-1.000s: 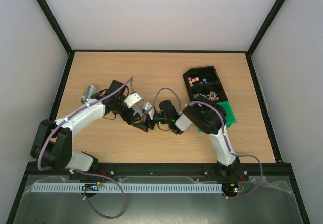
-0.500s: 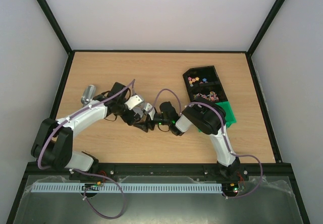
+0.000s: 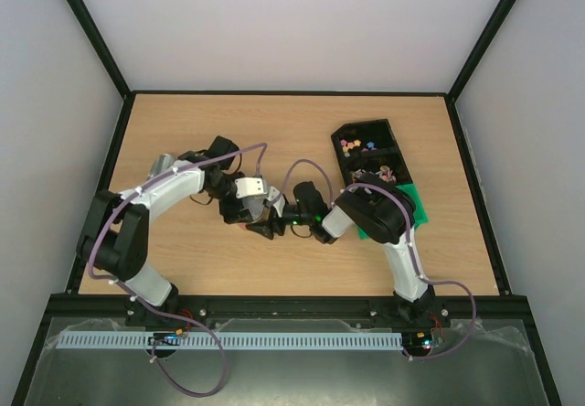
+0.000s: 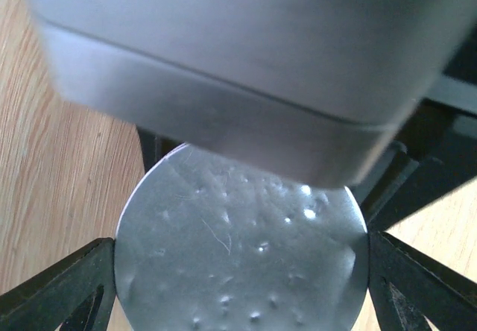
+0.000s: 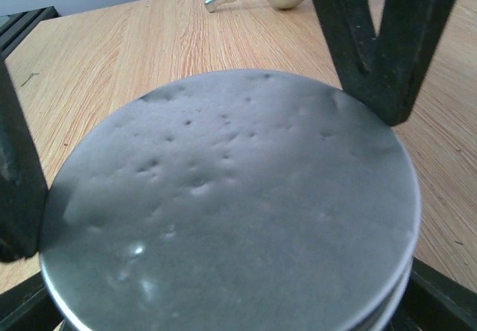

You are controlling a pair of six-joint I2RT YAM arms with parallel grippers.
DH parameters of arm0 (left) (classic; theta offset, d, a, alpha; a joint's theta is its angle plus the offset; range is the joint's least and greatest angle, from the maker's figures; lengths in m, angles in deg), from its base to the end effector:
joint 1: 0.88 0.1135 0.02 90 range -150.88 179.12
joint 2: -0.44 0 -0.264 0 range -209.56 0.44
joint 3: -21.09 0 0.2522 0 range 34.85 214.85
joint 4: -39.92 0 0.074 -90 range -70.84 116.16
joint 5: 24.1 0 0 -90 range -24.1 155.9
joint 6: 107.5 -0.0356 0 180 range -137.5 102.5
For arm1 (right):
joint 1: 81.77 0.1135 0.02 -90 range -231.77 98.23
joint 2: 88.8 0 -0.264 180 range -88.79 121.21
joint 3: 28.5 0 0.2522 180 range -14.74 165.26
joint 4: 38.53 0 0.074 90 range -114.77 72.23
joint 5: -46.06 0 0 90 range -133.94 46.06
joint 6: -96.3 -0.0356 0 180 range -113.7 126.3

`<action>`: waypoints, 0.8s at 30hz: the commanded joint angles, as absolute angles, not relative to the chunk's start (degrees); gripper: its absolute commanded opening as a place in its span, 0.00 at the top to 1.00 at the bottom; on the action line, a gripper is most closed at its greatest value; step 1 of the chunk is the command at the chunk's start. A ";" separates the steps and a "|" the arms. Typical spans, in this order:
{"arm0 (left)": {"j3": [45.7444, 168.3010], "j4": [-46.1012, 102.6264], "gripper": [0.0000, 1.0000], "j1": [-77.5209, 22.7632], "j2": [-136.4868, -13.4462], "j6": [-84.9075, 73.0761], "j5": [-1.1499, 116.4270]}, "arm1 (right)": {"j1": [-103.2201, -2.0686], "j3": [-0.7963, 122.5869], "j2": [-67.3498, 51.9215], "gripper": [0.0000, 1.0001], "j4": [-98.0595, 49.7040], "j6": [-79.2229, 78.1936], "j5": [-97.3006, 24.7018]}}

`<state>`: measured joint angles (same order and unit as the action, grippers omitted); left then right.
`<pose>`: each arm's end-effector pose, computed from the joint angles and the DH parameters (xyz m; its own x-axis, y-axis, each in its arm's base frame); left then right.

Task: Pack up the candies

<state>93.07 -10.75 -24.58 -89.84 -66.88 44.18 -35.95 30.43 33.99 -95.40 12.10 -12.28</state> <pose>0.2686 -0.1323 0.1984 -0.1807 0.8494 -0.4958 0.9710 0.2343 0.0475 0.2498 0.2838 0.0963 0.0140 -0.1090 -0.9939 -0.9771 0.2096 -0.0368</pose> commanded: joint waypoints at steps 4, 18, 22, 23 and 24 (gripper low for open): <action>95.50 -20.49 0.35 -23.73 -97.39 -93.08 47.51 | -37.70 28.41 31.18 0.46 -92.89 14.03 -5.70; 98.23 -15.02 0.01 -23.36 -93.69 -94.90 47.28 | -37.93 27.71 31.51 0.47 -93.59 13.69 -6.24; 97.33 -13.95 0.01 -22.10 -91.74 -92.94 46.04 | -37.96 27.47 31.62 0.47 -93.93 13.62 -6.62; 96.80 -14.13 0.01 -21.62 -90.72 -92.42 45.38 | -37.95 27.35 31.52 0.47 -93.94 13.60 -6.90; 95.70 -14.31 0.01 -21.09 -89.50 -91.89 44.78 | -37.96 27.22 31.38 0.47 -94.01 13.64 -7.40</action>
<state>98.01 -15.56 -22.88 -93.75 -92.21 45.61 -38.05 28.64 32.70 -94.57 13.61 -8.61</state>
